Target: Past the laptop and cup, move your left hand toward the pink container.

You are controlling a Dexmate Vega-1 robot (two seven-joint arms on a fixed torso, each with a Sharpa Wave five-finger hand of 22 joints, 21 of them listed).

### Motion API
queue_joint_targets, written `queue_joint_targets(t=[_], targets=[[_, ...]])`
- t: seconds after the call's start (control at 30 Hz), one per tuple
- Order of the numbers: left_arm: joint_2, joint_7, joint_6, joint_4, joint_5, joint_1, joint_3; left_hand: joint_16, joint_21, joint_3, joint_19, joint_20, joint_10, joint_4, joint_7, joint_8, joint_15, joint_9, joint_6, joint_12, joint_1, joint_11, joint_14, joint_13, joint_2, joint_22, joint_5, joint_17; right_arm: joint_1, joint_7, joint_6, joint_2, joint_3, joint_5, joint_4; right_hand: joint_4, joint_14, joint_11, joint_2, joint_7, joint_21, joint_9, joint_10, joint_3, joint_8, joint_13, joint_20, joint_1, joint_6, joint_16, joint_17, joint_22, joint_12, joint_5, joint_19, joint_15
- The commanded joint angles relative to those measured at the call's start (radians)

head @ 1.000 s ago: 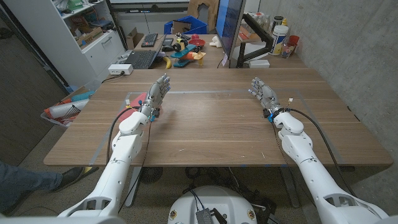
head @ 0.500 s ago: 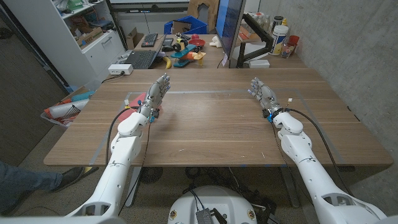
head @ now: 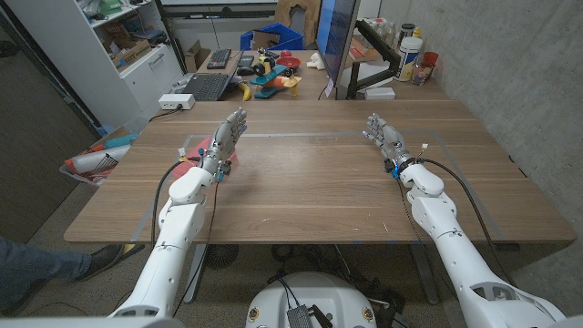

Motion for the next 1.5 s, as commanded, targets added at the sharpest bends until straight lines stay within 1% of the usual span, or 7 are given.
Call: queue_joint_targets(t=[0.03,0.2,0.63,1.1,1.2,1.5], targets=[[0.012,0.039,0.013,-0.059,0.041,0.039,-0.009,0.007,-0.002,0.002,-0.004,0.007,-0.003,-0.004,0.005,0.006,0.012,0.005,0.002,0.005,0.011,0.004,0.002,0.004,-0.002,0.003,0.000,0.002,0.005,0.009,0.002,0.004,0.004,-0.001,0.009,-0.003,0.006,0.000,0.004,0.000,-0.003,0.001,0.009,0.001,0.001,0.003,-0.004,0.007,0.011,0.002,0.000,0.005,0.000,0.006,0.008,0.001],[0.014,0.047,0.020,-0.071,0.048,0.045,-0.011,0.007,-0.004,0.002,-0.005,0.007,-0.003,-0.006,0.003,0.006,0.011,0.005,0.001,0.006,0.013,0.003,0.003,0.004,-0.001,0.003,0.000,0.001,0.005,0.009,0.003,0.006,0.005,-0.002,0.014,-0.003,0.006,-0.001,0.005,0.000,-0.005,0.001,0.010,0.000,0.001,0.003,-0.004,0.006,0.012,0.002,0.000,0.005,0.000,0.006,0.008,0.002],[0.015,0.048,0.016,-0.071,0.041,0.052,-0.023,0.008,-0.007,0.003,-0.003,0.009,0.001,-0.009,0.005,0.008,0.012,0.005,0.006,0.007,0.017,0.007,0.006,0.004,0.000,0.003,-0.001,0.001,-0.002,-0.001,-0.002,0.011,0.011,-0.002,0.010,-0.004,0.009,0.001,0.006,-0.001,-0.007,0.001,0.012,0.000,0.001,0.003,-0.003,0.007,0.014,0.002,-0.001,0.005,0.000,0.006,0.010,0.002],[0.030,0.067,0.044,-0.123,0.061,0.082,-0.036,0.008,-0.012,0.005,-0.003,0.010,0.003,-0.014,0.004,0.008,0.010,0.005,0.008,0.008,0.023,0.006,0.008,0.004,0.002,0.003,-0.002,0.001,0.008,0.005,0.006,0.018,0.011,-0.003,0.036,-0.005,0.010,0.000,0.008,-0.001,-0.009,0.001,0.011,0.000,0.001,0.003,-0.005,0.008,0.015,0.002,-0.002,0.005,-0.001,0.006,0.014,0.001],[0.031,0.071,0.045,-0.128,0.065,0.087,-0.038,0.008,-0.013,0.006,-0.003,0.010,0.002,-0.015,0.004,0.009,0.011,0.005,0.009,0.007,0.024,0.001,0.008,0.004,0.003,0.003,-0.002,0.001,0.009,0.007,0.007,0.019,0.011,-0.003,0.038,-0.005,0.010,-0.001,0.008,-0.001,-0.009,0.001,0.012,0.000,0.001,0.003,-0.004,0.008,0.016,0.002,-0.002,0.005,-0.001,0.006,0.014,0.001],[0.037,0.082,0.053,-0.143,0.079,0.100,-0.042,0.008,-0.015,0.007,-0.002,0.011,0.002,-0.017,0.004,0.008,0.010,0.005,0.008,0.007,0.028,0.001,0.008,0.003,0.004,0.003,-0.003,0.001,0.011,0.008,0.003,0.019,0.009,-0.007,0.040,-0.005,0.010,0.000,0.008,-0.002,-0.011,0.001,0.012,-0.001,0.001,0.003,-0.004,0.009,0.016,0.002,-0.002,0.005,-0.002,0.006,0.014,0.000]])
